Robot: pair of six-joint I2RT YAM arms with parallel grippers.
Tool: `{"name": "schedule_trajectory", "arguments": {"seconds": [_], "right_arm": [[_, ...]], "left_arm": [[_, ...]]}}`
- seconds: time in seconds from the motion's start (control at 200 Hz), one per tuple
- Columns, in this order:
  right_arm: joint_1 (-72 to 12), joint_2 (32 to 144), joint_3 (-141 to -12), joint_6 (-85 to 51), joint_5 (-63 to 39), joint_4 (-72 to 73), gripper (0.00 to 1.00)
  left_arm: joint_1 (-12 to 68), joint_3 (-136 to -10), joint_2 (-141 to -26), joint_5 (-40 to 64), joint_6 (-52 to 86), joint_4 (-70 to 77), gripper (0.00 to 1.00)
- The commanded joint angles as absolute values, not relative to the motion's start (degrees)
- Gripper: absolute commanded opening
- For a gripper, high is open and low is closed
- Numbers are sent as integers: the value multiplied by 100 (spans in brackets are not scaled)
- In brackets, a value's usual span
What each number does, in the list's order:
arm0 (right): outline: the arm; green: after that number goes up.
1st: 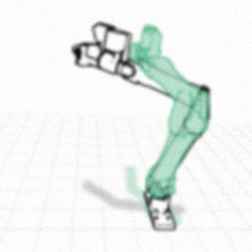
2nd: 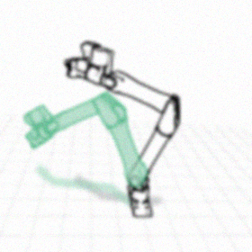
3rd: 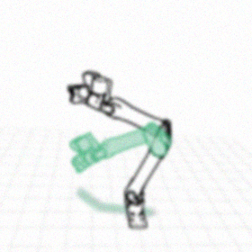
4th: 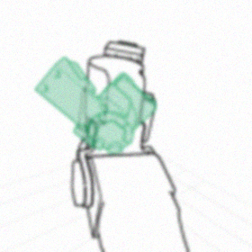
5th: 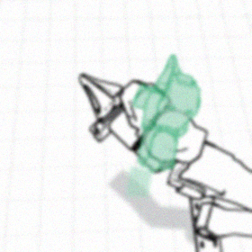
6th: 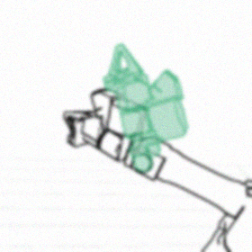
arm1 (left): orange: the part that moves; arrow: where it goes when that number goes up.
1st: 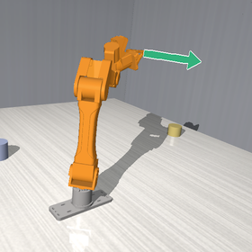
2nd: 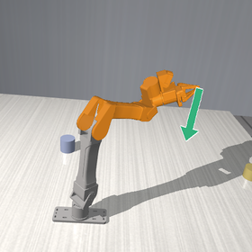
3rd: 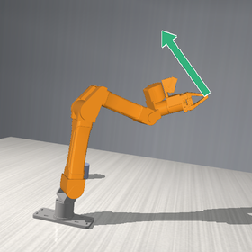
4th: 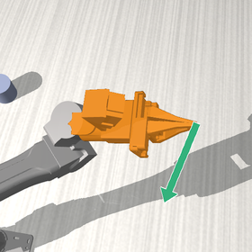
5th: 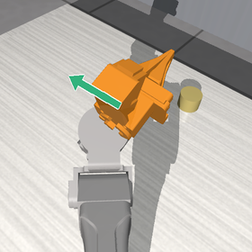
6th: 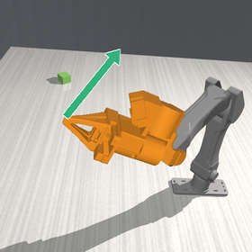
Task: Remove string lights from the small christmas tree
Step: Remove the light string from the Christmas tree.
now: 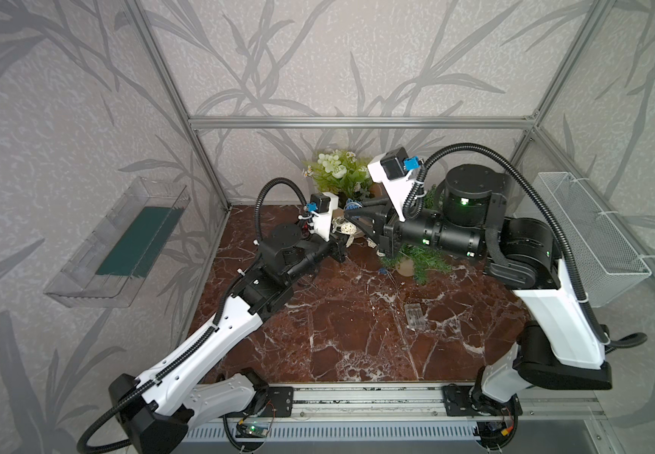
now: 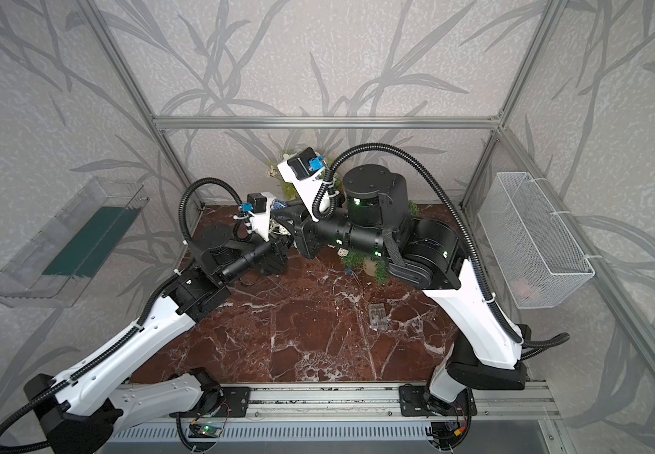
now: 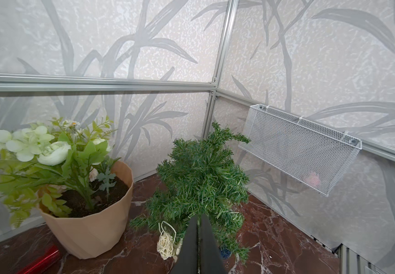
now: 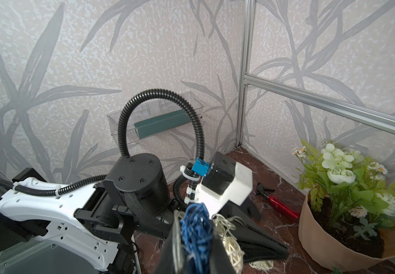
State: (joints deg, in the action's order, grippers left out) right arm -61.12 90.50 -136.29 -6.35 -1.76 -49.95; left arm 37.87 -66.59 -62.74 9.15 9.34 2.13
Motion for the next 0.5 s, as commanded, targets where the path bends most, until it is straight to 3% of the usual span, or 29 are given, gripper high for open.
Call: {"name": "schedule_trajectory", "arguments": {"seconds": [0.0, 0.095, 0.195, 0.27, 0.495], "right_arm": [[-6126, 8636, -13303, -504, -75, -4654, 17], [-6122, 8421, -12946, -497, 42, -4593, 27], [-6118, 8175, -12561, -453, 150, -4521, 53], [-6114, 7962, -12255, -440, 272, -4457, 65], [-6085, 7301, -11270, -351, 754, -4334, 70]], "left_arm": [[3772, -7086, -5891, 433, 530, -368, 0], [3771, -7282, -5721, 305, 425, -792, 0], [3786, -7522, -5613, 235, 396, -1236, 0], [3785, -7696, -5552, 177, 399, -1512, 0], [3797, -8174, -5446, 174, 539, -2118, 0]]}}
